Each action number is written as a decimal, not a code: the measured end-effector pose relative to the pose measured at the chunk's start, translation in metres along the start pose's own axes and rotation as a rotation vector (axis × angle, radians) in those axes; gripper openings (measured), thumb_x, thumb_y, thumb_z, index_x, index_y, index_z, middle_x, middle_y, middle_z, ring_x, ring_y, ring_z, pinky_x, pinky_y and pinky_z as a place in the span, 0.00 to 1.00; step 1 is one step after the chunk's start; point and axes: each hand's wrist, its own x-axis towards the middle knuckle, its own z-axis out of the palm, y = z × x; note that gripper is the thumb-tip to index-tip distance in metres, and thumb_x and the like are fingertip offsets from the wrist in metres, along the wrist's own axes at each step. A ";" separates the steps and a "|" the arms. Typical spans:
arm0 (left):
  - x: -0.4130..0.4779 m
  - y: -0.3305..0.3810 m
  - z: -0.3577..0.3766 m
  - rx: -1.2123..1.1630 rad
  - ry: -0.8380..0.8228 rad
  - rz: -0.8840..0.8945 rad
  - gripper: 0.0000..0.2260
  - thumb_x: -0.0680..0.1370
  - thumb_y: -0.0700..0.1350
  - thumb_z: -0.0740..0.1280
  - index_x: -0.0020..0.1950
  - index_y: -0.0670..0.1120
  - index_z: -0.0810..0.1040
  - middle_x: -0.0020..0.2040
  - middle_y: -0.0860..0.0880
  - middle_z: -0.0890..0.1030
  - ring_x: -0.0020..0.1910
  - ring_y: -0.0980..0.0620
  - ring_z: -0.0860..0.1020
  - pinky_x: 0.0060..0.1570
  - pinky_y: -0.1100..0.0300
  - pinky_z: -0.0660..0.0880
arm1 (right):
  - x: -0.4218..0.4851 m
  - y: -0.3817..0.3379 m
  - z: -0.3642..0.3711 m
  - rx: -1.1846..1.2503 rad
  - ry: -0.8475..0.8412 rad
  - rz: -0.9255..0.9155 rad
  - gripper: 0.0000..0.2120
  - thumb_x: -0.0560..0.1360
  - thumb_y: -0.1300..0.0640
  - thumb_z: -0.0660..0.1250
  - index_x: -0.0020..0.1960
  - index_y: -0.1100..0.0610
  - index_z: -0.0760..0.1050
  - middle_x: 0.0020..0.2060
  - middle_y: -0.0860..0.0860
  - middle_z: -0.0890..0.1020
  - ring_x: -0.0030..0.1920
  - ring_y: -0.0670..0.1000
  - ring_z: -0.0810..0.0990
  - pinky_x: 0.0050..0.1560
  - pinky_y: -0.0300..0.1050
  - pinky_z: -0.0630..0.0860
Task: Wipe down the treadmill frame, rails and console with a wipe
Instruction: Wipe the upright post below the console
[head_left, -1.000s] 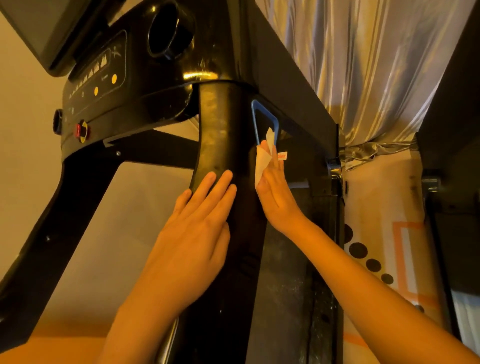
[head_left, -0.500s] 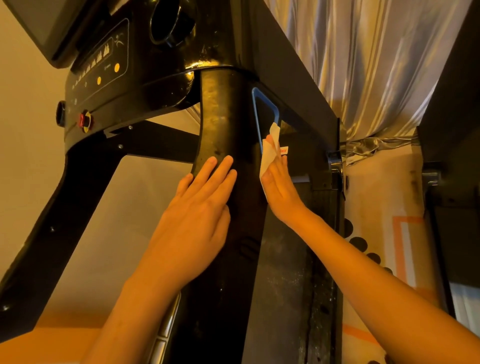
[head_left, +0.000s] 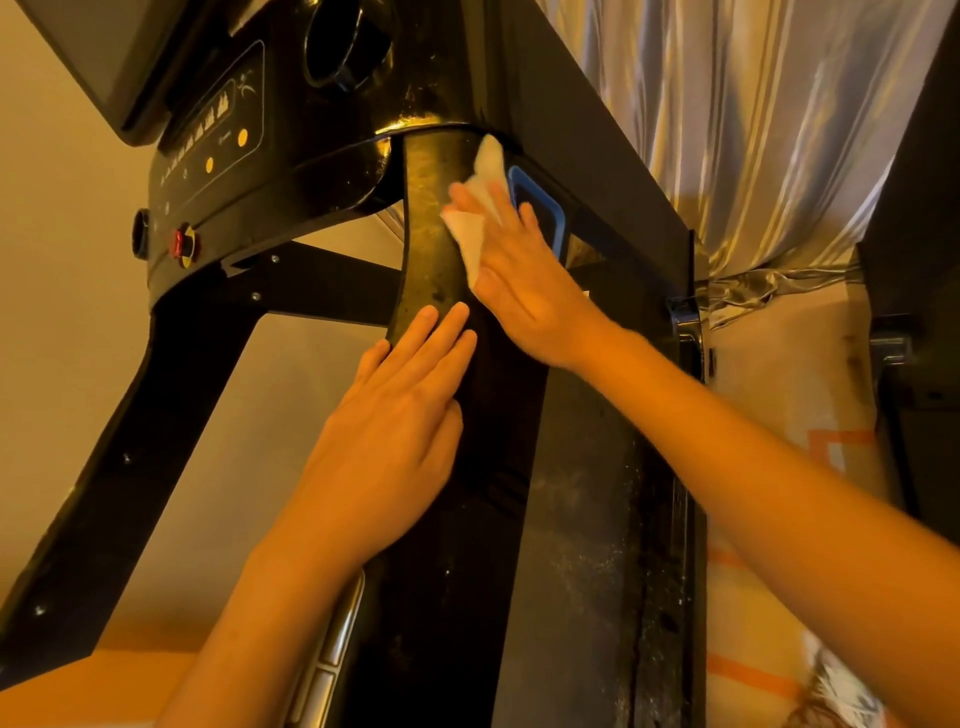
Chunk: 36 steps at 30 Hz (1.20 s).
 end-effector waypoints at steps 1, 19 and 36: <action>0.000 0.000 0.000 -0.007 -0.001 -0.001 0.28 0.80 0.52 0.49 0.82 0.55 0.53 0.82 0.60 0.47 0.80 0.63 0.41 0.72 0.68 0.34 | 0.014 -0.003 -0.007 -0.081 -0.065 -0.086 0.25 0.87 0.52 0.50 0.82 0.58 0.58 0.82 0.55 0.56 0.83 0.54 0.44 0.80 0.51 0.36; -0.002 0.000 0.000 -0.023 -0.003 -0.018 0.28 0.80 0.51 0.51 0.82 0.54 0.53 0.82 0.59 0.49 0.80 0.63 0.43 0.75 0.63 0.39 | -0.055 -0.006 0.033 0.143 0.150 0.176 0.27 0.86 0.54 0.50 0.83 0.48 0.44 0.83 0.44 0.47 0.83 0.48 0.41 0.78 0.51 0.30; -0.001 0.002 0.000 -0.002 0.002 -0.025 0.27 0.80 0.52 0.50 0.80 0.57 0.52 0.81 0.60 0.48 0.79 0.63 0.42 0.72 0.68 0.35 | -0.041 -0.024 0.042 0.440 0.419 0.356 0.21 0.87 0.54 0.55 0.77 0.40 0.56 0.77 0.53 0.69 0.77 0.51 0.67 0.78 0.34 0.43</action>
